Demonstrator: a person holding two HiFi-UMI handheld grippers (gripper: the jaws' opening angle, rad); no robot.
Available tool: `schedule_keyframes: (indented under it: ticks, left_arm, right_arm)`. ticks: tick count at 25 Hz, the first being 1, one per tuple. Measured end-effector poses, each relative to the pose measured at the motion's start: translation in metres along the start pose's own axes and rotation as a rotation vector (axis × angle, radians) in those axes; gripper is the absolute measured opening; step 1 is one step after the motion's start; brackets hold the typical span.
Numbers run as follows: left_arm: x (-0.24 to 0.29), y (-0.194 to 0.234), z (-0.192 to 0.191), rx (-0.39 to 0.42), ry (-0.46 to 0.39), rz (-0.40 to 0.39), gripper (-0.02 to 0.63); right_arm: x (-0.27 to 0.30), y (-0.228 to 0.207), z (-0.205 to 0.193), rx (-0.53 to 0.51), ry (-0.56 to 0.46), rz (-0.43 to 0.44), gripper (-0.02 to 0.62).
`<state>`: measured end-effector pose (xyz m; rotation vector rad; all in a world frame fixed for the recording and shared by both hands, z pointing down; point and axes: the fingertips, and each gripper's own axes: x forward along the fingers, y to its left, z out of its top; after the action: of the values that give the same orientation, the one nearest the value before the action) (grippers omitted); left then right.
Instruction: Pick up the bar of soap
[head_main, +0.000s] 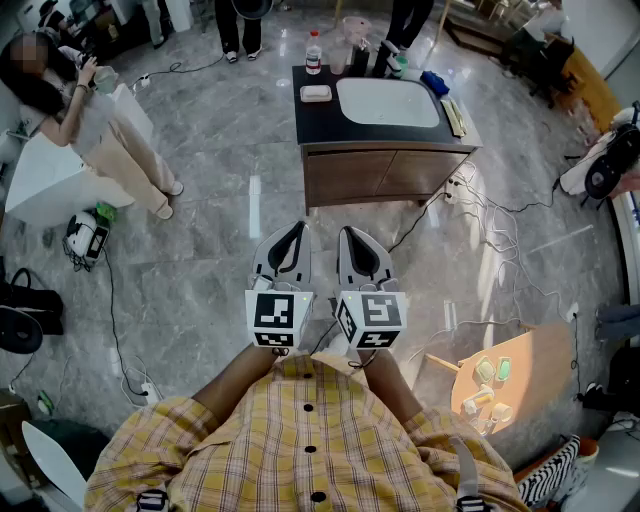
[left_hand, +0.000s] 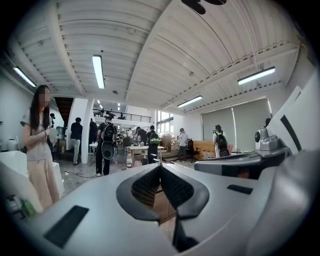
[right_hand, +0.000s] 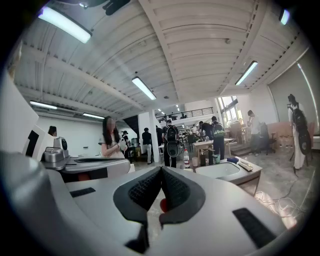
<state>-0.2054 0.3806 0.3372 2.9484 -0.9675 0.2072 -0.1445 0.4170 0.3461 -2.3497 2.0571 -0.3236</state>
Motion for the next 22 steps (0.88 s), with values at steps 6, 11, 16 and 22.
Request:
schedule_keyframes:
  ticks: [6,11,16,22]
  left_arm:
    - [0.003,-0.005,-0.004,-0.010,0.008,0.000,0.011]
    - [0.004,-0.009,-0.003,-0.002,0.013,-0.001,0.012]
    - [0.010,-0.016,-0.004,0.010,0.022,-0.003,0.011]
    - [0.016,-0.023,-0.010,-0.002,0.029,0.018,0.011]
  right_arm:
    - [-0.006,-0.008,-0.005,-0.005,0.012,-0.005,0.018]
    - [-0.007,-0.010,-0.006,0.000,0.016,-0.003,0.018]
    - [-0.007,-0.020,-0.006,0.004,0.010,-0.007,0.018]
    - [-0.012,-0.032,-0.009,0.009,0.000,0.004,0.018]
